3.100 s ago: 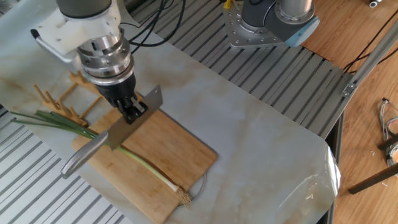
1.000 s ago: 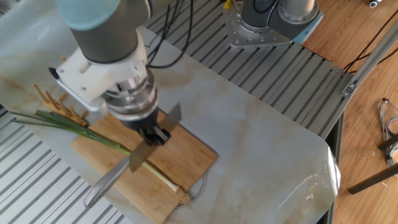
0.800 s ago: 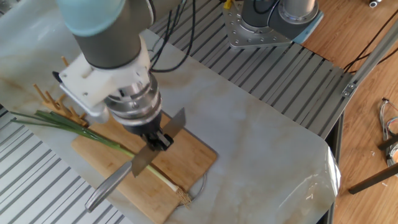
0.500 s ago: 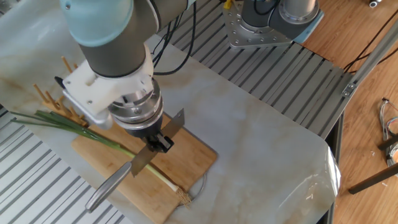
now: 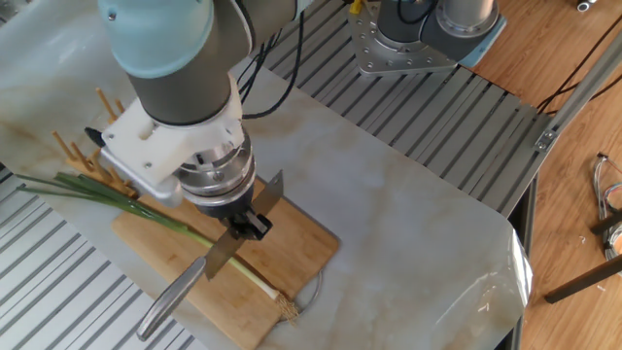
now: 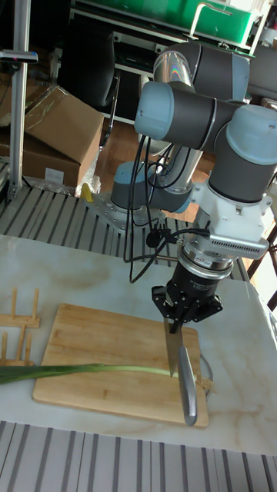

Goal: Chop the green garlic

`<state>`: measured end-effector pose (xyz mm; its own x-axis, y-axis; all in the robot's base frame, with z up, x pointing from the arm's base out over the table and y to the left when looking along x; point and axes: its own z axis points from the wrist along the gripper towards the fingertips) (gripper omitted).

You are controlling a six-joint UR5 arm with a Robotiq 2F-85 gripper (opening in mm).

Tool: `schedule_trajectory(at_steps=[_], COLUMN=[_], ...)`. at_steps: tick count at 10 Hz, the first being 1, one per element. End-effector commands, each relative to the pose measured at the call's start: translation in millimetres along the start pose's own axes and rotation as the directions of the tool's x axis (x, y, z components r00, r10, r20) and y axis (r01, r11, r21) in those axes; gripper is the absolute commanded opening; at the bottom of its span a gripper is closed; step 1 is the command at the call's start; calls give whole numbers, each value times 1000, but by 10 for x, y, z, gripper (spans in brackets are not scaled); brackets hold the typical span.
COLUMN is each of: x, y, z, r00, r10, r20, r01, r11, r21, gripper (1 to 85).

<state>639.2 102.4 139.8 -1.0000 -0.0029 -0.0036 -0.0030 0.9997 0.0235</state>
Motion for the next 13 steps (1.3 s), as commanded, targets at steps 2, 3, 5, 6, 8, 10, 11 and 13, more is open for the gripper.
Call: schedule_trajectory(at_steps=[2, 3, 5, 6, 8, 10, 11, 13], x=[-163, -186, -213, -229, -208, -174, -174, -206], y=[394, 462, 665, 703, 663, 640, 577, 629], z=[-3, 18, 83, 131, 171, 233, 246, 259], r00=[997, 996, 992, 991, 990, 986, 987, 985], r10=[71, 83, 117, 126, 139, 164, 160, 170], r20=[28, 33, 48, 51, 38, 18, 22, 34], r01=[-69, -82, -114, -123, -136, -161, -158, -167], r11=[997, 996, 991, 990, 989, 981, 983, 983], r21=[-44, -48, -66, -68, -64, -112, -89, -79], gripper=[13, 13, 13, 13, 13, 13, 13, 13])
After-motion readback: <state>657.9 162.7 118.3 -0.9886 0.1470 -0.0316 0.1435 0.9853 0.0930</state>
